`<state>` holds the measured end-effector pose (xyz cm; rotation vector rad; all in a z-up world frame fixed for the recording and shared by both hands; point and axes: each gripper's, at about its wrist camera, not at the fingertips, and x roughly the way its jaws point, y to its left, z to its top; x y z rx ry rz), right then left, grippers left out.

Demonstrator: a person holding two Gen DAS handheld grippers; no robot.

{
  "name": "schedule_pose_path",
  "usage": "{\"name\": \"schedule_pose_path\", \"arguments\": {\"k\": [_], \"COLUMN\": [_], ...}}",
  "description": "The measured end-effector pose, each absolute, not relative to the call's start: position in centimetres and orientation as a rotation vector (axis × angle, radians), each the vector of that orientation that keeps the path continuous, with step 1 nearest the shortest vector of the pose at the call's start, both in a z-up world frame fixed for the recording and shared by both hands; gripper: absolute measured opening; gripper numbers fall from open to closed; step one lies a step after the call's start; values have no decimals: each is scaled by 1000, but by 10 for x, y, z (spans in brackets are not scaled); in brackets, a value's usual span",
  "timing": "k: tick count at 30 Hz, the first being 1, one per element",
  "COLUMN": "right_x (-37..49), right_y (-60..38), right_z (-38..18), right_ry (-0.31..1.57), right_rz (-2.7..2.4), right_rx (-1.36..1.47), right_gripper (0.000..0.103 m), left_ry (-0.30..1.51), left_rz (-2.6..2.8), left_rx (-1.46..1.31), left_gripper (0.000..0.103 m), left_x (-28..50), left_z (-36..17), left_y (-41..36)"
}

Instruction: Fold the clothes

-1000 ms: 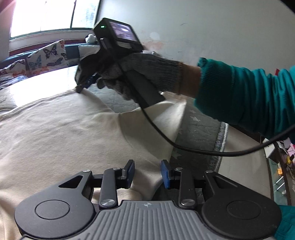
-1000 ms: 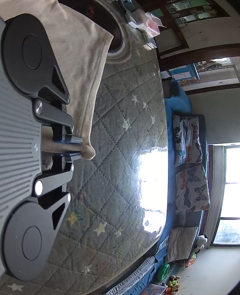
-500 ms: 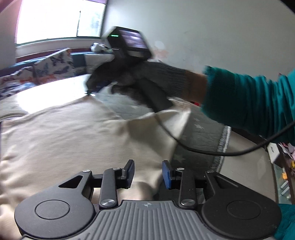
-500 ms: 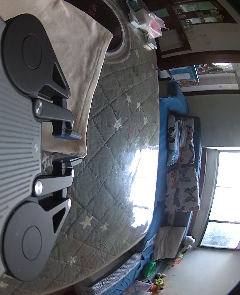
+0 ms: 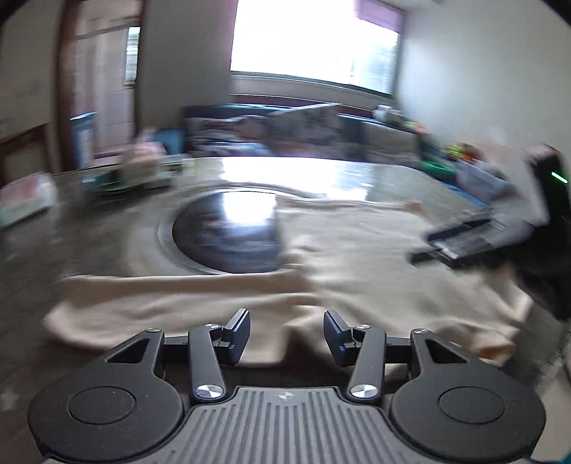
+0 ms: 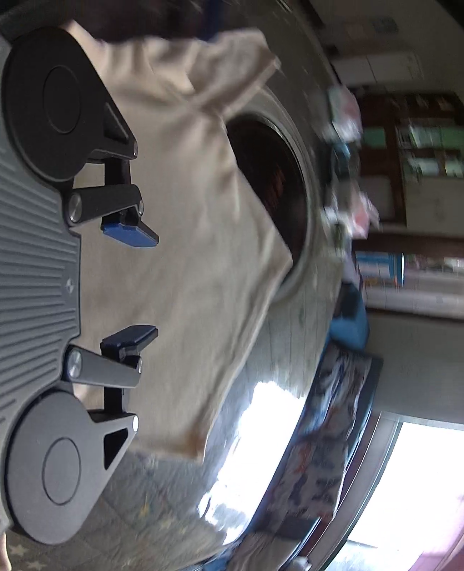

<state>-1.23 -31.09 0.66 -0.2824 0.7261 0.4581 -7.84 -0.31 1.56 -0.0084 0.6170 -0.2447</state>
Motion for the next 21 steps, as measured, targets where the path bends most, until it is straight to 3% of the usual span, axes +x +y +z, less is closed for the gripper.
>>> {"name": "schedule_pose_path", "arguments": {"k": [6,15,18,21], "right_x": [-49,-78,-79,-79], "right_y": [-260,-223,-222,-222], "right_z": [6,-2,-1,0], "right_ry": [679,645,642,639], "right_rz": [617,733,734,731], "right_rx": [-374,-463,-457,-448], "right_gripper": [52,52,52,52], "left_ry": [606,677,673,661], "left_rz": [118,260,264,265], "left_rx": [-67,-173,-198,-197], "left_gripper": [54,51,36,11], "left_x": [-67,-45,-43,-40], "left_z": [16,0,-3,-2], "left_y": [59,108,114,117]}}
